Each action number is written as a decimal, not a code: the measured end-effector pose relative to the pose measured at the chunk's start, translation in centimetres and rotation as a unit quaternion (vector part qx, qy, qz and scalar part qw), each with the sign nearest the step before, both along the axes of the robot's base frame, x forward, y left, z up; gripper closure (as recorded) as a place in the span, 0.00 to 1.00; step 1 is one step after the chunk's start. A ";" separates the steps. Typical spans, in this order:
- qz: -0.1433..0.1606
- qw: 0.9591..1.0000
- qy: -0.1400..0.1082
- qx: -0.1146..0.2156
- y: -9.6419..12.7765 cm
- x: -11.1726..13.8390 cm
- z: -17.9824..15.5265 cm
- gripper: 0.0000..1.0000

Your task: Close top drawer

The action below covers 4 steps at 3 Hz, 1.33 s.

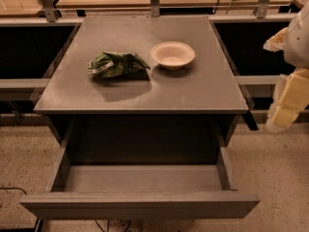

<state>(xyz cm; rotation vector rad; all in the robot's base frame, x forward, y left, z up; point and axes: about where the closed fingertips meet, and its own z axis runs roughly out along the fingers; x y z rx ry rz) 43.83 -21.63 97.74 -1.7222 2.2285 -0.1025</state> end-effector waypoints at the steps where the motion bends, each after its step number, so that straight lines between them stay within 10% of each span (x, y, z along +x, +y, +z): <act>1: 0.000 1.000 0.000 0.000 0.0 0.0 0.0 0.00; 4: 0.012 0.999 -0.027 0.011 3.2 -3.7 -7.6 0.00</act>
Offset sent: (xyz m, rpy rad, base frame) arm 0.0075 -0.0042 -0.0415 -0.0322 0.0517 -0.0450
